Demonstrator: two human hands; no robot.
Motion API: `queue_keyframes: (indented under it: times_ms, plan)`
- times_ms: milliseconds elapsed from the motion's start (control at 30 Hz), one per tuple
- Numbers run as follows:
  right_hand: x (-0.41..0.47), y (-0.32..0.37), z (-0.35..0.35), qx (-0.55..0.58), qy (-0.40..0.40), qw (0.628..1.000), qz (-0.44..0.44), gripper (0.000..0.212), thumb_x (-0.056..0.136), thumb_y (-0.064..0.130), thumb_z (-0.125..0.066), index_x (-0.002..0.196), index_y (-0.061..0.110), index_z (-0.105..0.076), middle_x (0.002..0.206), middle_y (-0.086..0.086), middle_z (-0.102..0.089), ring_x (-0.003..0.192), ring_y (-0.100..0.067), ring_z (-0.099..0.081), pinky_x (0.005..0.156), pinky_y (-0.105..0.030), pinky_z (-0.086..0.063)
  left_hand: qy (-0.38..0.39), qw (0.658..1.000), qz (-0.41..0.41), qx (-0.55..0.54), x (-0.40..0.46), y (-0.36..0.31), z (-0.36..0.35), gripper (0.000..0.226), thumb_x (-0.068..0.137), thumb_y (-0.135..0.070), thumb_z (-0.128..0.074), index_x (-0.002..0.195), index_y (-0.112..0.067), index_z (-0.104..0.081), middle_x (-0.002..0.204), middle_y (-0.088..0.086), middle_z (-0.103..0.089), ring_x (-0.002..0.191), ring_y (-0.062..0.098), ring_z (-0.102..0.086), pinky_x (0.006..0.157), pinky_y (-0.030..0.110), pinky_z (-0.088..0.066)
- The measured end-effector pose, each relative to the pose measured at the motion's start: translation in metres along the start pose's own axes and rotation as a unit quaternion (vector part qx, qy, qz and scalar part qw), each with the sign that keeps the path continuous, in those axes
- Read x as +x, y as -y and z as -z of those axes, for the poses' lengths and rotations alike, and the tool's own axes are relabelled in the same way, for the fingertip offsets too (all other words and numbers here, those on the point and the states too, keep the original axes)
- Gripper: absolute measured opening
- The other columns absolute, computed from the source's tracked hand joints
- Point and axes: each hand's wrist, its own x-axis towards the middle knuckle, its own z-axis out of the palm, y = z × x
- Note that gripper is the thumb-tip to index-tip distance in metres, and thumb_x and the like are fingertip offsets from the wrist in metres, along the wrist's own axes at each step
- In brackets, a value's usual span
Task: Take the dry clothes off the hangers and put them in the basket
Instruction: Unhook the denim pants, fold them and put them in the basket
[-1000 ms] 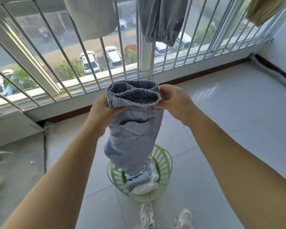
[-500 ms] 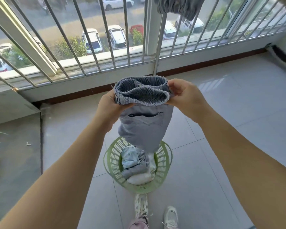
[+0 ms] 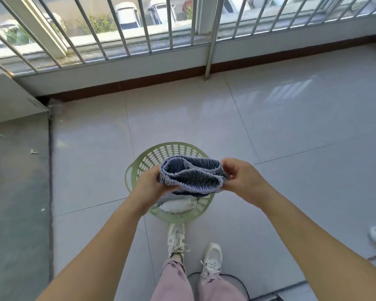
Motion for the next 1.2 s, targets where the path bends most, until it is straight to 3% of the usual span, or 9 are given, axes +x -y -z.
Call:
queue_keyframes:
  times_ms: [100, 233, 333, 467, 600, 700, 867, 967, 1200]
  plan:
    - [-0.008, -0.032, -0.011, -0.034, 0.026, 0.998, -0.042, 0.025, 0.071, -0.005, -0.073, 0.078, 0.014, -0.059, 0.069, 0.004, -0.055, 0.064, -0.007, -0.049, 0.069, -0.034, -0.050, 0.019, 0.999, 0.043, -0.002, -0.007, 0.033, -0.015, 0.037, 0.070, -0.002, -0.076, 0.101, -0.020, -0.066, 0.097, -0.008, -0.070, 0.082, -0.003, -0.064, 0.071, 0.012, -0.051]
    - [-0.009, -0.064, -0.022, -0.036, 0.059, 0.994, -0.090, 0.020, 0.075, -0.005, -0.069, 0.085, 0.009, -0.058, 0.071, 0.004, -0.052, 0.065, -0.007, -0.047, 0.065, -0.020, -0.042, 0.039, 0.995, 0.096, 0.001, -0.008, 0.075, -0.025, 0.040, 0.073, -0.001, -0.075, 0.109, -0.011, -0.064, 0.108, 0.001, -0.069, 0.098, 0.014, -0.063, 0.082, 0.022, -0.052]
    - [-0.001, -0.076, -0.026, -0.038, 0.065, 0.992, -0.105, 0.028, 0.077, -0.007, -0.066, 0.078, 0.018, -0.055, 0.067, 0.009, -0.051, 0.057, 0.003, -0.046, 0.056, -0.009, -0.037, 0.031, 0.992, 0.118, 0.003, -0.001, 0.091, -0.027, 0.042, 0.071, -0.003, -0.077, 0.110, -0.015, -0.064, 0.109, -0.002, -0.068, 0.100, 0.014, -0.061, 0.082, 0.021, -0.050]
    - [0.026, -0.082, -0.029, -0.037, 0.063, 0.991, -0.113, 0.030, 0.078, -0.004, -0.068, 0.077, 0.023, -0.054, 0.069, 0.011, -0.053, 0.058, 0.004, -0.048, 0.056, -0.007, -0.038, 0.032, 0.991, 0.131, 0.001, 0.022, 0.100, -0.024, 0.041, 0.072, -0.001, -0.076, 0.104, -0.022, -0.064, 0.106, -0.004, -0.068, 0.101, 0.016, -0.060, 0.085, 0.026, -0.049]
    - [0.071, -0.083, -0.026, -0.060, 0.040, 0.992, -0.100, 0.018, 0.079, 0.000, -0.068, 0.090, 0.012, -0.061, 0.085, -0.004, -0.064, 0.075, -0.008, -0.054, 0.071, -0.022, -0.046, 0.019, 0.991, 0.128, 0.010, 0.064, 0.100, -0.013, 0.042, 0.072, -0.003, -0.075, 0.110, -0.017, -0.062, 0.108, 0.001, -0.067, 0.100, 0.016, -0.059, 0.084, 0.026, -0.048]
    - [0.110, -0.083, -0.023, -0.107, 0.004, 0.991, -0.083, 0.021, 0.080, 0.005, -0.068, 0.075, 0.021, -0.054, 0.074, 0.004, -0.055, 0.068, -0.008, -0.046, 0.061, -0.013, -0.038, 0.008, 0.994, 0.110, 0.022, 0.106, 0.100, -0.004, 0.046, 0.071, -0.001, -0.076, 0.113, -0.015, -0.062, 0.107, 0.001, -0.065, 0.097, 0.015, -0.058, 0.080, 0.024, -0.046]
    - [0.169, -0.092, -0.021, -0.133, -0.067, 0.988, -0.047, 0.014, 0.080, 0.004, -0.065, 0.082, 0.016, -0.057, 0.083, -0.007, -0.060, 0.077, -0.014, -0.047, 0.072, -0.027, -0.040, -0.003, 0.997, 0.065, 0.029, 0.173, 0.114, 0.008, 0.045, 0.068, 0.003, -0.076, 0.106, -0.017, -0.063, 0.111, 0.007, -0.065, 0.103, 0.021, -0.058, 0.096, 0.040, -0.048]
    - [0.196, -0.112, -0.025, -0.189, -0.097, 0.976, -0.044, 0.006, 0.081, 0.006, -0.061, 0.085, 0.009, -0.057, 0.088, -0.013, -0.061, 0.080, -0.023, -0.050, 0.078, -0.034, -0.044, -0.010, 0.997, 0.044, 0.065, 0.210, 0.132, 0.012, 0.041, 0.068, 0.003, -0.077, 0.104, -0.013, -0.064, 0.105, 0.007, -0.066, 0.098, 0.018, -0.057, 0.096, 0.046, -0.047]
    - [0.237, -0.185, -0.044, -0.309, -0.120, 0.943, -0.027, 0.019, 0.086, 0.008, -0.053, 0.103, 0.004, -0.061, 0.103, -0.015, -0.060, 0.098, -0.032, -0.051, 0.085, -0.042, -0.042, -0.004, 0.989, 0.003, 0.147, 0.267, 0.194, -0.007, 0.042, 0.071, 0.008, -0.072, 0.110, -0.005, -0.063, 0.098, 0.004, -0.060, 0.094, 0.015, -0.052, 0.086, 0.028, -0.045]
